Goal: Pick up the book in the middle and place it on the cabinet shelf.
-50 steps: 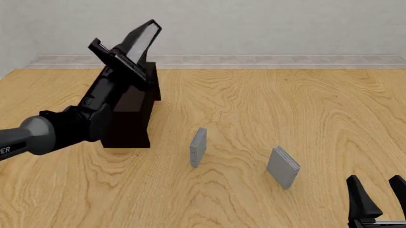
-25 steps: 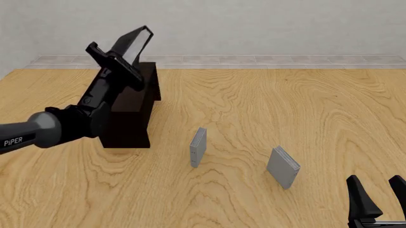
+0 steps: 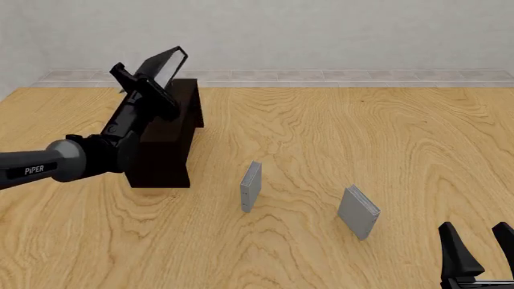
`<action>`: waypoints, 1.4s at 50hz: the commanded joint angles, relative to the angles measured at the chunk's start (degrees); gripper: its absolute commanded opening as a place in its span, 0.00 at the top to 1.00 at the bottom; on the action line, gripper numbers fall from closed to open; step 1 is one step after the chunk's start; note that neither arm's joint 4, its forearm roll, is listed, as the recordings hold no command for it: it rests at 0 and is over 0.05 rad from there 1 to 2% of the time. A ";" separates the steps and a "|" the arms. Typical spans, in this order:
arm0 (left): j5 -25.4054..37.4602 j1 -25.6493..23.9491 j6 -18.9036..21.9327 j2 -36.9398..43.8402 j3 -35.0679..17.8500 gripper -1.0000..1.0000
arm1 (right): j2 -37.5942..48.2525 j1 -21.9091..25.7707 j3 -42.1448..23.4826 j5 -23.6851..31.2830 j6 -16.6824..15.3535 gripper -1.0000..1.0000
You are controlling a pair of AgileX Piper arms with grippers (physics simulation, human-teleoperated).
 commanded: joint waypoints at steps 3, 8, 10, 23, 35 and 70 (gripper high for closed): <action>-0.20 1.22 1.73 2.44 -2.09 1.00 | 0.00 -0.01 0.00 0.00 0.00 0.00; -0.60 2.39 1.64 4.29 -2.83 1.00 | 0.00 -0.01 0.00 0.00 0.01 0.00; -1.03 2.92 1.58 5.31 -2.87 1.00 | 0.00 0.00 0.00 0.01 0.00 0.00; -1.40 3.25 1.92 7.64 -3.32 1.00 | 0.00 0.00 0.00 0.00 0.00 0.00; -2.35 2.46 1.87 8.56 -2.15 1.00 | 0.00 0.00 0.00 0.01 0.00 0.00; 0.25 -2.27 -0.19 0.04 4.93 0.00 | 0.00 0.01 0.00 -0.01 0.00 0.00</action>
